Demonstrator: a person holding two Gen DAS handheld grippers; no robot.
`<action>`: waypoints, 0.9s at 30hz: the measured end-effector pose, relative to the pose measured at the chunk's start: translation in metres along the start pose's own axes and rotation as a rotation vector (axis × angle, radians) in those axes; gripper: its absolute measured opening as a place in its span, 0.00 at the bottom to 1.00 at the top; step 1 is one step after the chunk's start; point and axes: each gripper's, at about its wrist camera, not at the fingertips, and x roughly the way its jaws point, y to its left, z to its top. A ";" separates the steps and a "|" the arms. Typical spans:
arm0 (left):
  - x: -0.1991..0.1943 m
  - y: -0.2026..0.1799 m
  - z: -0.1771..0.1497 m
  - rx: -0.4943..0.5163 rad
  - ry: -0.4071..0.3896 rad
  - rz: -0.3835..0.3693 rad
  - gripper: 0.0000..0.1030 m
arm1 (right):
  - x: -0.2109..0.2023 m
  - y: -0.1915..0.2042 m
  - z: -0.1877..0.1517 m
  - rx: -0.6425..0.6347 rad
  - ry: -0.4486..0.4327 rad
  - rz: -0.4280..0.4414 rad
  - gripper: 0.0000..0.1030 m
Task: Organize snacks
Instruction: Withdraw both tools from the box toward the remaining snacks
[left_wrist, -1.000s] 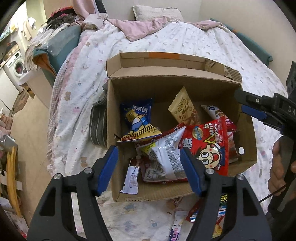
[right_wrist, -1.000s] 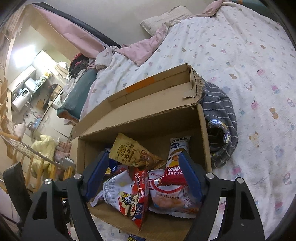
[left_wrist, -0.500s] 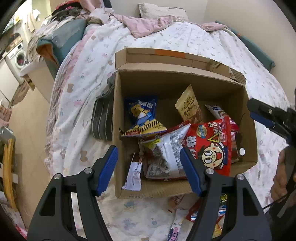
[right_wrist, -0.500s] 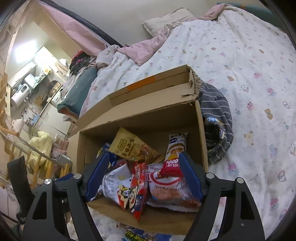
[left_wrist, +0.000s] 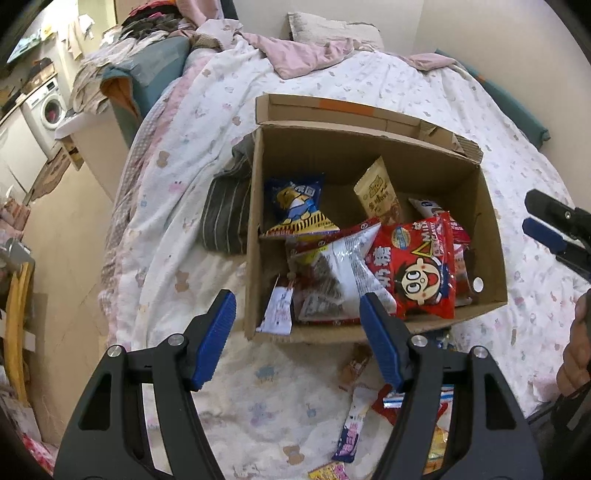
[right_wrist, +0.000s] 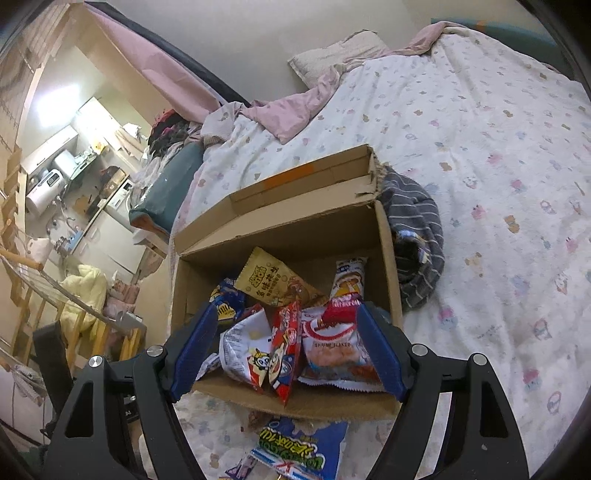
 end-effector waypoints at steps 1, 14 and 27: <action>-0.002 0.000 -0.002 -0.003 -0.004 -0.001 0.67 | -0.002 -0.001 -0.002 0.007 0.000 0.004 0.78; -0.027 0.005 -0.033 -0.060 -0.030 -0.014 0.81 | -0.021 0.011 -0.038 -0.007 0.033 0.003 0.78; -0.039 0.015 -0.068 -0.093 -0.001 0.019 0.81 | -0.033 0.007 -0.073 0.024 0.074 -0.029 0.78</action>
